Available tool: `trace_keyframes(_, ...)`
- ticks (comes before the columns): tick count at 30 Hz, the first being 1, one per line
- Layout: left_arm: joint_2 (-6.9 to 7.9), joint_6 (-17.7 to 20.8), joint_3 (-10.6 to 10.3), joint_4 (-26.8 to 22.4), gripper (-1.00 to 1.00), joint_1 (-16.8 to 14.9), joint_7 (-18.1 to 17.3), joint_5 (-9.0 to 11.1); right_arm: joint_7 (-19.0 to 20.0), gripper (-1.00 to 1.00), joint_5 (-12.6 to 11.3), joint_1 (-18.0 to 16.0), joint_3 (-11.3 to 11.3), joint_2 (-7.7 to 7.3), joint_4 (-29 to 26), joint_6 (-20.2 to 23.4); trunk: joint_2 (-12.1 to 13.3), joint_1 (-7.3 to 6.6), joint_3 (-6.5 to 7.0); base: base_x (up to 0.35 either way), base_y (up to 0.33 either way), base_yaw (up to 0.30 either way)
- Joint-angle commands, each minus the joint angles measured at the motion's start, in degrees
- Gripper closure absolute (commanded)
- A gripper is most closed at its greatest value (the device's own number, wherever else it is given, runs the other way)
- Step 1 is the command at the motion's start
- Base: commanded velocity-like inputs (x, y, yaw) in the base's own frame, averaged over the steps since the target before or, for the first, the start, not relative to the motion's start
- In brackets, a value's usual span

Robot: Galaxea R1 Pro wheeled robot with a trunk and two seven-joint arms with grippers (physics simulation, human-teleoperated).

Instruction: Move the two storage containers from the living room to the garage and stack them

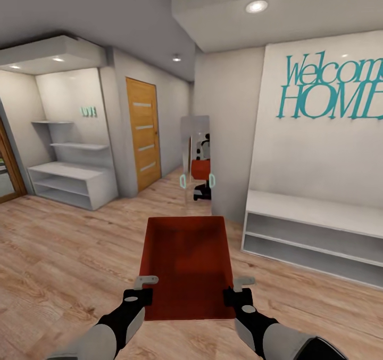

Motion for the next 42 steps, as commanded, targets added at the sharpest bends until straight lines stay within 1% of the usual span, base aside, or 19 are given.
trace_keyframes(1, -0.19, 0.21, 3.26, -0.96, 1.00, -0.07, 0.26, -1.38, -0.56, 1.00, -1.89, -0.03, -0.23, 0.02, 0.28, -0.48, -0.05, 0.04, -0.08, 0.321, 0.000, 0.000)
trace_keyframes(7, -0.19, 0.21, 3.26, -0.96, 1.00, -0.07, 0.24, -1.38, -0.56, 1.00, -1.89, -0.03, -0.23, 0.04, 0.28, -0.48, -0.05, 0.04, -0.08, 0.321, 0.000, 0.009)
trace_keyframes(12, -0.18, 0.21, 3.25, -0.96, 1.00, -0.07, 0.25, -1.38, -0.51, 1.00, -1.89, -0.03, -0.23, -0.02, 0.28, -0.48, -0.05, 0.04, -0.08, 0.321, 0.000, 0.127)
trace_keyframes(42, -0.10, 0.21, 3.25, -0.96, 1.00, -0.07, 0.26, -1.38, -0.20, 1.00, -1.89, -0.03, -0.23, -0.03, 0.28, -0.48, -0.05, 0.04, -0.08, 0.321, 0.000, 0.266)
